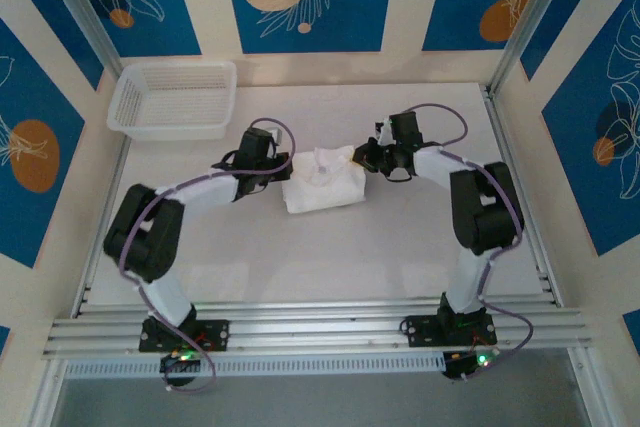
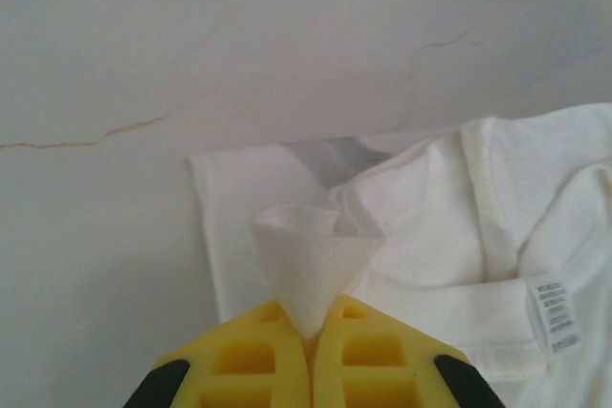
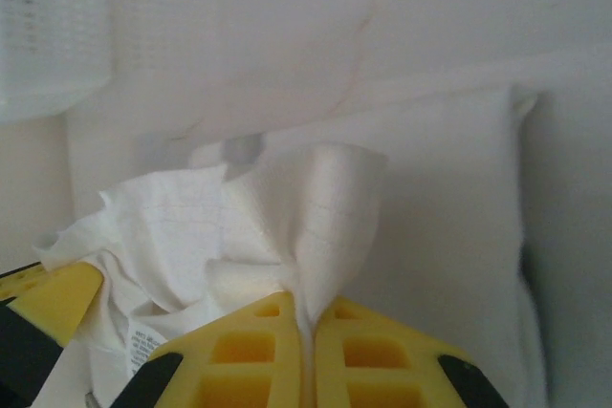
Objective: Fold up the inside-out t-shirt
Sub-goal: Fold the T-shirt at the center of the table, then smooth out the T-shirt at the center of the table.
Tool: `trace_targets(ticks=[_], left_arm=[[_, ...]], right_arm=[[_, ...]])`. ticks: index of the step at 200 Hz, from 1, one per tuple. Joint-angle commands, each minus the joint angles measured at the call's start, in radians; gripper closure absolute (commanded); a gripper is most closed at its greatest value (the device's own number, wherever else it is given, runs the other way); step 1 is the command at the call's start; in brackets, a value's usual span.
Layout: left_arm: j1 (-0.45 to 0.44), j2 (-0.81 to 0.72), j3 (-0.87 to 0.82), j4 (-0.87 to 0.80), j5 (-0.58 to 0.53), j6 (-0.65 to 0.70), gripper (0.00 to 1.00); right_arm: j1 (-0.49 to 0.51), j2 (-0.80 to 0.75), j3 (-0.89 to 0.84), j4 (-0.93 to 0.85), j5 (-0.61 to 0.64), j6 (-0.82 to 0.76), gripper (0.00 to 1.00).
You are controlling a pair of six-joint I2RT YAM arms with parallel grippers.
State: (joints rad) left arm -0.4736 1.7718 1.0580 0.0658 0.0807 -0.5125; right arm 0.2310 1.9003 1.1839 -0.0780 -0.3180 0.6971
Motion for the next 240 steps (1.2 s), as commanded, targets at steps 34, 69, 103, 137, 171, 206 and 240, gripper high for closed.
trace_targets(ticks=[34,69,103,137,171,206,240], left_arm=[[-0.001,0.140,0.095,0.093,-0.044,0.027,0.86],[0.003,0.046,0.046,0.169,-0.011,0.006,0.58],[0.005,-0.120,0.053,0.082,-0.044,0.064,0.41],[-0.011,-0.247,0.014,-0.078,-0.011,0.038,0.39],[-0.077,-0.264,-0.116,-0.079,0.061,-0.074,0.41],[-0.080,-0.238,-0.227,-0.007,0.030,-0.175,0.41],[-0.052,-0.205,-0.211,-0.017,0.044,-0.223,0.41]], right_arm=[[-0.014,0.098,0.066,-0.044,-0.018,-0.071,0.91],[-0.062,0.014,0.109,-0.167,-0.051,-0.044,0.48],[-0.125,-0.152,0.041,-0.183,-0.052,-0.051,0.28],[-0.064,-0.314,-0.118,-0.143,-0.037,-0.056,0.32],[0.067,-0.344,-0.234,-0.060,0.008,0.022,0.42],[0.098,-0.198,-0.238,-0.065,0.142,0.043,0.50],[0.049,-0.207,-0.210,-0.082,0.039,0.028,0.57]])
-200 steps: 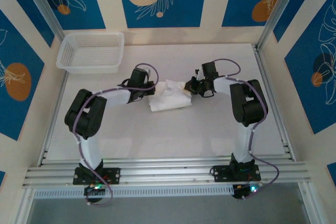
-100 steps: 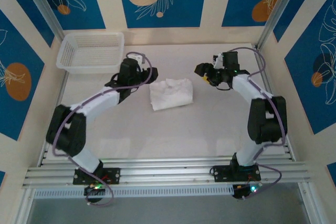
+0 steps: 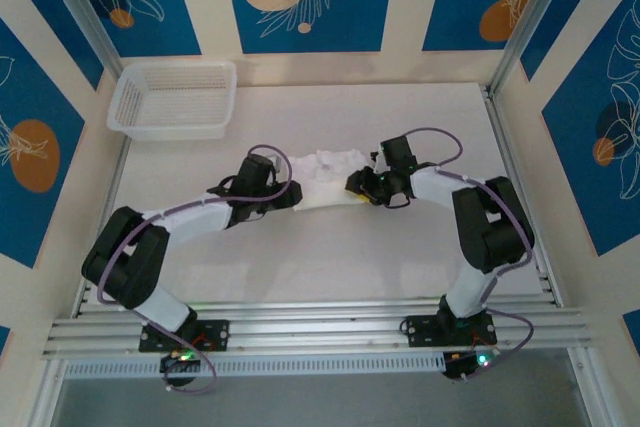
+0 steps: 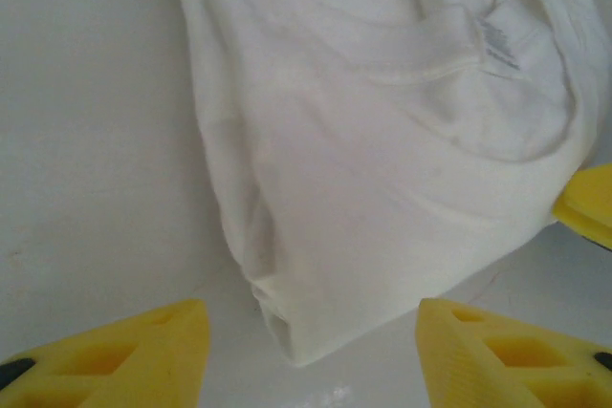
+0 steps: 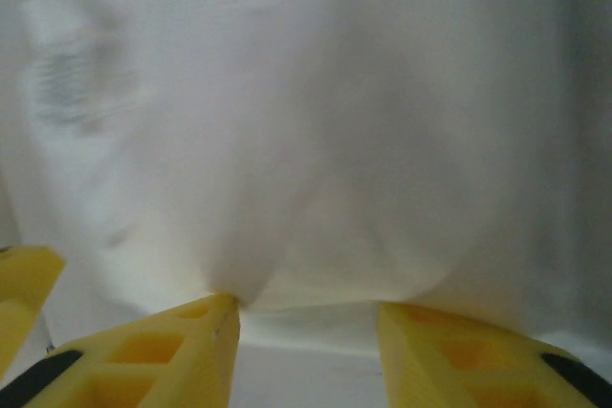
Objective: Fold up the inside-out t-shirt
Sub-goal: Smooth out the T-shirt at the center of the table, then move the T-shirt to the middle-right of the table.
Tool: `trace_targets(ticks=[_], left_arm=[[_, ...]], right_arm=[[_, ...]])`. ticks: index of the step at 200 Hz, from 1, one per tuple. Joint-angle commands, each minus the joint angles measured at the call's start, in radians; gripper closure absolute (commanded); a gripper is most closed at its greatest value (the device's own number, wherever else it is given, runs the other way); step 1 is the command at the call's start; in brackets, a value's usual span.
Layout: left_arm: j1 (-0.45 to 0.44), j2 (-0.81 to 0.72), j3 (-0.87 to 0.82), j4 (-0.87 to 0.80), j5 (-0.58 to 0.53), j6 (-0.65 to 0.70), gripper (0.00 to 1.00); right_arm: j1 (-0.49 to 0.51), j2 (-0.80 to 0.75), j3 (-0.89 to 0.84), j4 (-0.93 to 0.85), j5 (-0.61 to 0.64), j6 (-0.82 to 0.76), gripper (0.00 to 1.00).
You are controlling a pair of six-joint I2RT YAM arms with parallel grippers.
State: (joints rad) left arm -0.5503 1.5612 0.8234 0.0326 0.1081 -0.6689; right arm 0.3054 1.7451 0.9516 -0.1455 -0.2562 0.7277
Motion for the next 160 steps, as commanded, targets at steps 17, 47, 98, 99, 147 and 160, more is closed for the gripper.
trace_targets(ticks=[17,47,98,99,147,160], left_arm=[[0.068,0.047,0.047,-0.004,0.043,-0.122,0.41],[0.090,0.165,0.086,0.160,0.162,-0.183,0.40],[0.053,0.351,0.180,0.336,0.245,-0.242,0.47],[0.051,0.354,0.184,0.336,0.247,-0.240,0.47],[-0.082,0.576,0.512,0.316,0.215,-0.253,0.51],[-0.130,0.650,0.620,0.296,0.198,-0.267,0.52]], right_arm=[[-0.024,-0.163,0.026,-0.068,-0.013,-0.008,0.54],[-0.049,-0.361,-0.087,-0.074,0.026,0.104,0.39],[-0.106,-0.597,-0.266,-0.085,-0.010,0.241,0.39],[-0.105,-0.601,-0.268,-0.088,-0.008,0.241,0.39],[-0.196,-0.723,-0.408,-0.115,0.030,0.415,0.40],[-0.241,-0.724,-0.424,-0.114,0.010,0.451,0.39]])
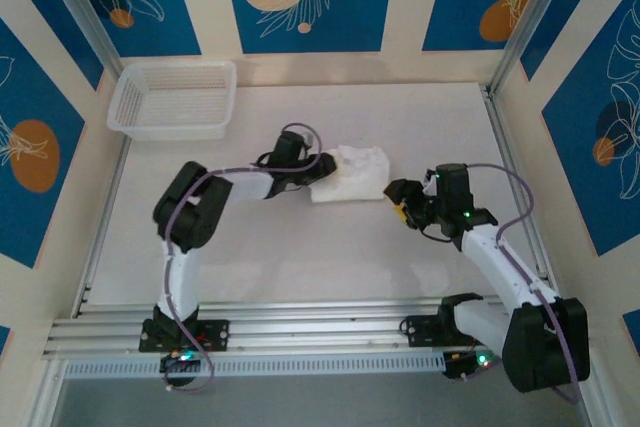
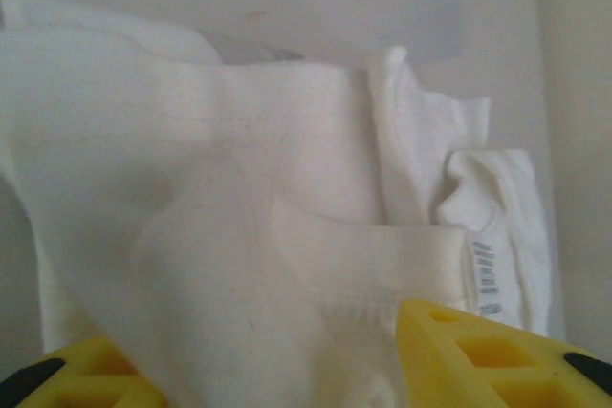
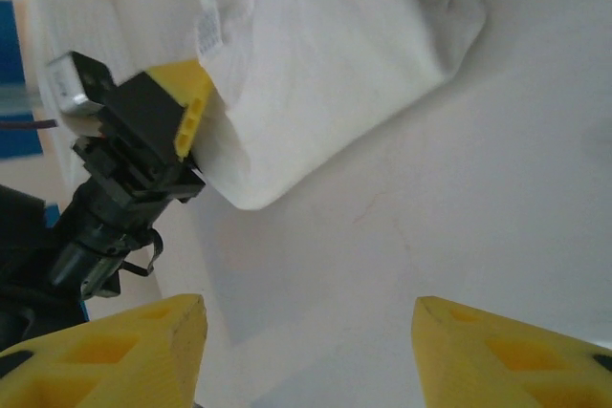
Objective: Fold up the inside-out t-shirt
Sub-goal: Move the T-shirt to the middle-right of the table, then move the T-shirt to the top-right of the table.
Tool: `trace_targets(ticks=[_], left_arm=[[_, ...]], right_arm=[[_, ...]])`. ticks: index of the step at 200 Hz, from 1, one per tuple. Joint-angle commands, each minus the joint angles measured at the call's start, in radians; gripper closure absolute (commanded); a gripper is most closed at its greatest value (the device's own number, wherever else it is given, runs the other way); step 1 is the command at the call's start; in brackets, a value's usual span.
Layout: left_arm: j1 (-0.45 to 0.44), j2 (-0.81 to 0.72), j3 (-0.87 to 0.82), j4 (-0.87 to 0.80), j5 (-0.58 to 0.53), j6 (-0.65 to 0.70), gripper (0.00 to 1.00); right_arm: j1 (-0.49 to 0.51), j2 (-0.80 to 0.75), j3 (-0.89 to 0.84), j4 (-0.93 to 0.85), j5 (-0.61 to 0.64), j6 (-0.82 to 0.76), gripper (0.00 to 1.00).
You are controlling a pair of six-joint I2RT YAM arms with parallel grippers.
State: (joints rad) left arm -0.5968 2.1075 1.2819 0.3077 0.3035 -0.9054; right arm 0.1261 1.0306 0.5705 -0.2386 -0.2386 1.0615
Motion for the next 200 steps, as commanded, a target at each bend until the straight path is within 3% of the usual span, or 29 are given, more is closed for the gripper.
trace_targets(ticks=[1,28,48,58,99,153,171,200], left_arm=[[-0.087,0.111,0.170,0.019,0.001,-0.032,0.52],[-0.174,0.224,0.344,-0.010,-0.051,-0.050,0.50],[-0.190,0.233,0.393,-0.016,-0.074,-0.050,0.46],[-0.186,0.199,0.378,-0.023,-0.089,-0.037,0.44],[-0.130,-0.088,0.204,-0.077,-0.155,0.142,0.33],[-0.090,-0.492,-0.051,-0.224,-0.223,0.353,0.32],[-0.089,-0.562,-0.117,-0.277,-0.274,0.380,0.33],[-0.075,-0.637,-0.221,-0.300,-0.316,0.371,0.34]], right_arm=[[-0.065,-0.009,-0.043,-0.022,-0.010,0.119,0.39],[-0.154,-0.004,-0.048,-0.022,-0.081,0.156,0.35],[-0.212,-0.002,-0.055,-0.002,-0.125,0.173,0.32],[-0.235,0.004,-0.064,0.024,-0.144,0.194,0.26],[-0.267,0.117,-0.090,0.214,-0.198,0.259,0.28],[-0.220,0.430,-0.027,0.518,-0.266,0.379,0.45],[-0.190,0.509,0.017,0.536,-0.224,0.393,0.48],[-0.196,0.634,0.065,0.612,-0.176,0.481,0.61]])
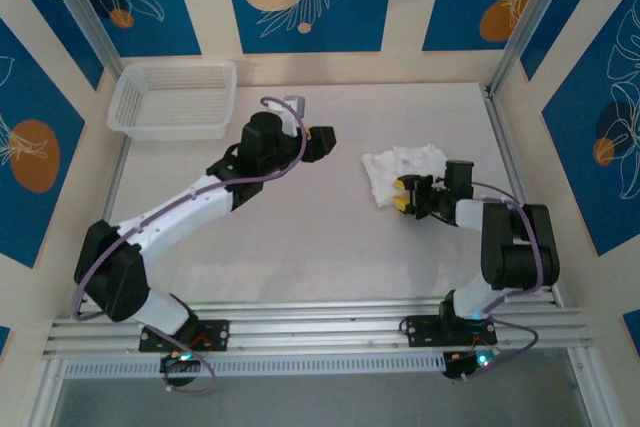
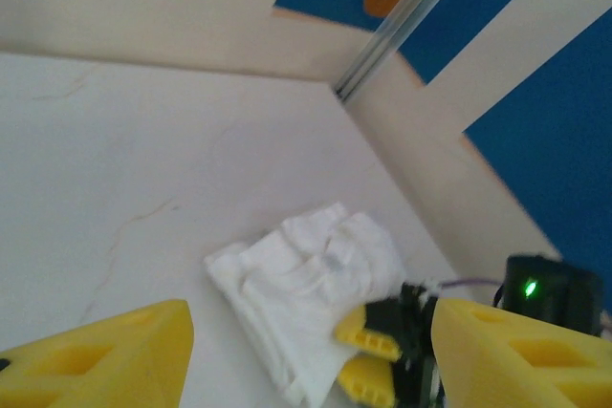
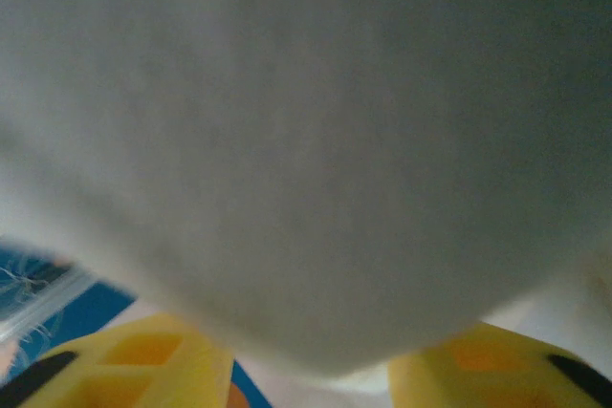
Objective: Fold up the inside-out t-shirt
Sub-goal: Move the T-shirt to the top-right of the table.
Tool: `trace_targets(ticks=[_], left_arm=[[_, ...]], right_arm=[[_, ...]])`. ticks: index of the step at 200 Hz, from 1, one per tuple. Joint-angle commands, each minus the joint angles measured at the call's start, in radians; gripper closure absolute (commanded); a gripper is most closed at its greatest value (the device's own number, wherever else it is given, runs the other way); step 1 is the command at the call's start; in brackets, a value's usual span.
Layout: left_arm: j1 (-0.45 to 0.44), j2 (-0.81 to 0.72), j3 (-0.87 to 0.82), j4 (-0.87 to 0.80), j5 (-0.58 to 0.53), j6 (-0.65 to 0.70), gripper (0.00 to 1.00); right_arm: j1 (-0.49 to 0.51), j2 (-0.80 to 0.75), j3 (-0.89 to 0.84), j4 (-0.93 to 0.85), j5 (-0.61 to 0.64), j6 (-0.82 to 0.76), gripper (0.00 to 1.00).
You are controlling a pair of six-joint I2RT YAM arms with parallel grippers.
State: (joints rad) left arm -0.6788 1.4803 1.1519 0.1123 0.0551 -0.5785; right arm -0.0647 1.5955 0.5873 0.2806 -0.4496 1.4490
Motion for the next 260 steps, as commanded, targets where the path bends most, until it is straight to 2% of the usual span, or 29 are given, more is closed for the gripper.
trace_targets(ticks=[1,17,30,55,105,135,176,197,220,235,245,260], left_arm=[[0.007,-0.013,-0.094,-0.105,-0.069,0.043,0.34],[0.013,-0.031,-0.132,-0.110,-0.098,0.036,0.35],[0.023,-0.030,-0.152,-0.120,-0.111,0.033,0.37],[0.050,-0.039,-0.192,-0.106,-0.095,0.017,0.37],[0.087,-0.065,-0.222,-0.107,-0.090,0.006,0.37],[0.096,-0.091,-0.244,-0.133,-0.090,0.006,0.37],[0.106,-0.153,-0.292,-0.143,-0.123,0.006,0.37],[0.114,-0.192,-0.312,-0.145,-0.146,0.016,0.36],[0.120,-0.226,-0.328,-0.148,-0.175,0.047,0.31],[0.122,-0.250,-0.348,-0.135,-0.221,0.077,0.27],[0.123,-0.277,-0.368,-0.115,-0.254,0.108,0.25],[0.122,-0.335,-0.402,-0.101,-0.302,0.151,0.20]], right_arm=[[-0.006,0.072,0.049,0.092,0.038,0.096,0.61],[-0.022,0.127,0.093,0.079,0.080,0.120,0.71],[-0.035,0.155,0.139,0.043,0.124,0.116,0.73],[-0.066,0.205,0.266,-0.092,0.209,0.062,0.74],[-0.129,0.396,0.465,-0.078,0.291,0.141,0.75],[-0.165,0.510,0.690,-0.209,0.342,0.105,0.76],[-0.182,0.677,0.921,-0.204,0.399,0.223,0.74],[-0.192,0.754,1.071,-0.263,0.433,0.198,0.74],[-0.196,0.847,1.276,-0.340,0.390,0.096,0.69],[-0.190,0.866,1.379,-0.419,0.335,-0.018,0.61],[-0.182,0.809,1.338,-0.439,0.361,-0.083,0.51],[-0.170,0.655,1.155,-0.349,0.429,-0.155,0.40]])
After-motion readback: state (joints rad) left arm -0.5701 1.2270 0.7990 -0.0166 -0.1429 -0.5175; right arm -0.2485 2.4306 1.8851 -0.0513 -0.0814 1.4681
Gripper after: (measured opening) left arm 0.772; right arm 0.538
